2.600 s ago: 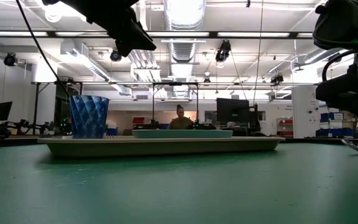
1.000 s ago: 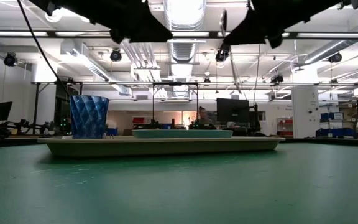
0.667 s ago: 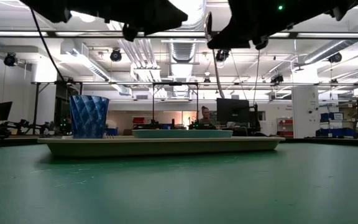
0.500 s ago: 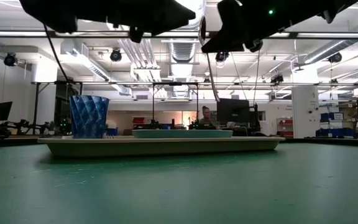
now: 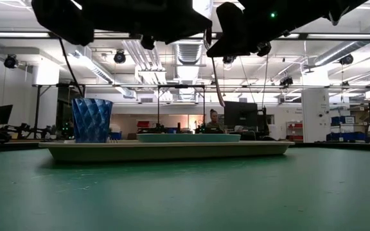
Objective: Pick and place plate/cup/fork/spoon on tray
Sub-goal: Put the orange spoon on the white tray to the left of the orange fork
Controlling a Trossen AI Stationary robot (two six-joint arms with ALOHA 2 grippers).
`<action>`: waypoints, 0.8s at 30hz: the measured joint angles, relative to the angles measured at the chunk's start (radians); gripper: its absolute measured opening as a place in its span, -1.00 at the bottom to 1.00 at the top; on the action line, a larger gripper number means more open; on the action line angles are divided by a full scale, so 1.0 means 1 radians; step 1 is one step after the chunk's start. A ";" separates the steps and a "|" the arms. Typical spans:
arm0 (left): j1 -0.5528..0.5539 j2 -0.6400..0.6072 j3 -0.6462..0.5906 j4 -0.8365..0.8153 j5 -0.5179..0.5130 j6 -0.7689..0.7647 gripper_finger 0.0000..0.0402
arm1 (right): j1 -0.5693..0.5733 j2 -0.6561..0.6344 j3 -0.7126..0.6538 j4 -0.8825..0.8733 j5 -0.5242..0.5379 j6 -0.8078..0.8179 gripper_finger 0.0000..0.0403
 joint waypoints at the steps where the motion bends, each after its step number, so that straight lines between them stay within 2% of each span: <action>1: 0.000 0.008 0.002 0.012 -0.018 0.000 -0.34 | 0.000 0.000 0.000 0.000 0.000 0.000 -0.95; 5: 0.003 0.032 0.015 0.035 -0.087 0.001 -0.34 | 0.000 -0.001 0.000 0.000 0.000 0.000 -0.95; 18: 0.018 0.110 0.096 0.034 -0.102 0.003 -0.35 | 0.000 -0.001 0.000 -0.009 -0.001 0.007 -0.95; 21: 0.018 0.113 0.098 0.033 -0.103 0.002 -0.42 | 0.000 -0.001 0.000 -0.015 -0.001 0.007 -0.95; 24: 0.018 0.112 0.098 0.034 -0.105 0.002 -0.59 | 0.000 -0.001 0.000 -0.016 -0.001 0.010 -0.95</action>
